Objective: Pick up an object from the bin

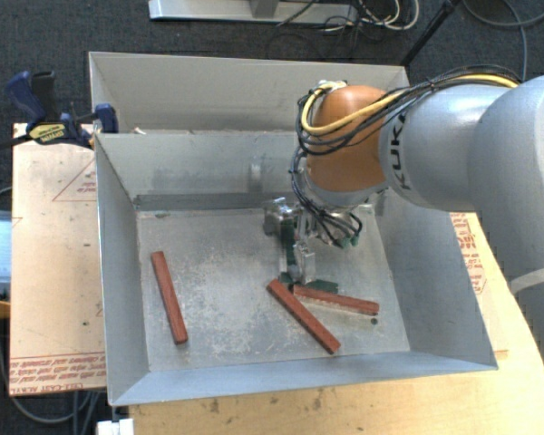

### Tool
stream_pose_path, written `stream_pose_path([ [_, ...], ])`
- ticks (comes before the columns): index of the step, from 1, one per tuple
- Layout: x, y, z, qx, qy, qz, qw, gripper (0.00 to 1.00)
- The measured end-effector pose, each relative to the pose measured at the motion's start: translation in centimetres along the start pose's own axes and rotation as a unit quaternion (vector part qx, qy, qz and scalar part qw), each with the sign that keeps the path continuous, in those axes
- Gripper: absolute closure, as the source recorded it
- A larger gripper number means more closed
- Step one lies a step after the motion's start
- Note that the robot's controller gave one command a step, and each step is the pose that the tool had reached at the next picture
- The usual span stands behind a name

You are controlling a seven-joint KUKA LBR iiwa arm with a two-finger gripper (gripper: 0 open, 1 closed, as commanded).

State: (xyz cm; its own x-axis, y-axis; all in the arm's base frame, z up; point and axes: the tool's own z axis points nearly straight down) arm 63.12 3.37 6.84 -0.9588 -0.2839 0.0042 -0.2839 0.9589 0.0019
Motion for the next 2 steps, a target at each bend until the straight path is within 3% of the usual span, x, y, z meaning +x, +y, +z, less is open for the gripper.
stream_pose_path([
  [1,-1.58,-2.85,-0.41,0.002,-0.0036,-0.342,0.9396,0.00],
  [2,-1.64,-2.77,-0.49,0.001,-0.0044,-0.342,0.9396,1.00],
])
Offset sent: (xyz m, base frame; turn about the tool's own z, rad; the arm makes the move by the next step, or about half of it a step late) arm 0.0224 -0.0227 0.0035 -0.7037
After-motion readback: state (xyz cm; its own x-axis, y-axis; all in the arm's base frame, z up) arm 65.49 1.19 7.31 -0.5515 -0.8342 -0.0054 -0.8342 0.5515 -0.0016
